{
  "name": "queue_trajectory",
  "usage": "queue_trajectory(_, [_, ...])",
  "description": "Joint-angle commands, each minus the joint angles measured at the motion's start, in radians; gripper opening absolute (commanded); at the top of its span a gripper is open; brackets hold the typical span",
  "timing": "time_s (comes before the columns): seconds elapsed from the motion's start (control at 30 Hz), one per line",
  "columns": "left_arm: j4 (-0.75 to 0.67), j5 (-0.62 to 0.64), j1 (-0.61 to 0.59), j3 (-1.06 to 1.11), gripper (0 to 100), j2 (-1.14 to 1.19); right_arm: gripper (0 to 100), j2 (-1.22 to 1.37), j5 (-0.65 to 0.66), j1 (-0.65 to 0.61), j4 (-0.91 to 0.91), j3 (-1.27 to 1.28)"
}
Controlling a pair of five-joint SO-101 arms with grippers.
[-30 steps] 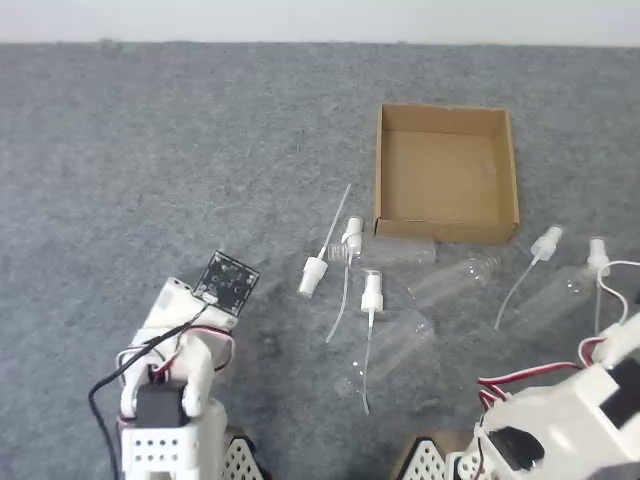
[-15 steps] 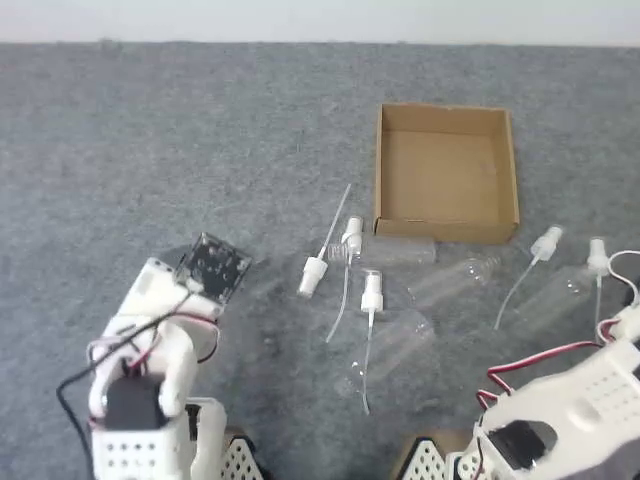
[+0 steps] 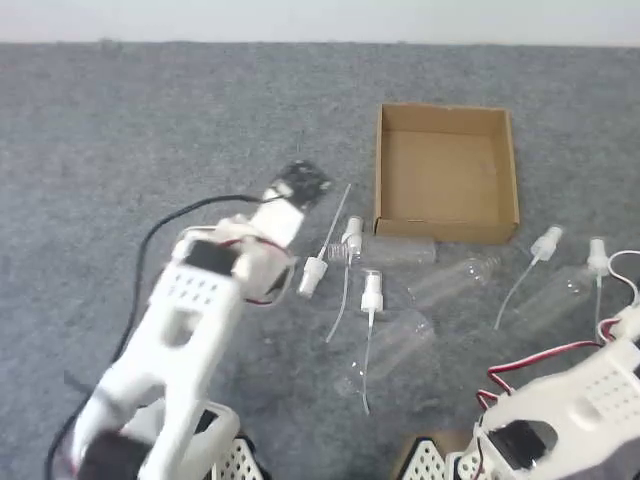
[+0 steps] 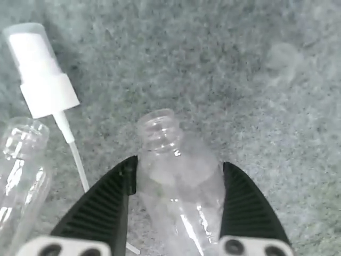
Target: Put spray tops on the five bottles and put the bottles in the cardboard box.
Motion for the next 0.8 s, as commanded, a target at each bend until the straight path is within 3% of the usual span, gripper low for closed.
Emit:
queue_trajectory(0.0, [-0.063,0.057,0.069,-0.101,12,0.172,14.1,-0.016,-0.005,-0.012,0.012,-0.058])
queue_trajectory(0.13, [-0.123,0.060,0.091,-0.108,17,0.290,14.1,-0.016,-0.005,-0.013,0.013,-0.058])
queue_trajectory(0.33, [-0.252,0.052,0.055,-0.114,17,0.442,14.1,-0.018,-0.003,-0.027,0.053,-0.060])
queue_trajectory(0.5, [-0.180,-0.028,-0.057,-0.179,17,0.459,14.1,-0.018,-0.003,-0.027,0.053,-0.060])
queue_trajectory(0.77, [-0.180,-0.189,-0.238,-0.197,17,0.460,14.1,-0.018,-0.003,-0.033,0.053,-0.060])
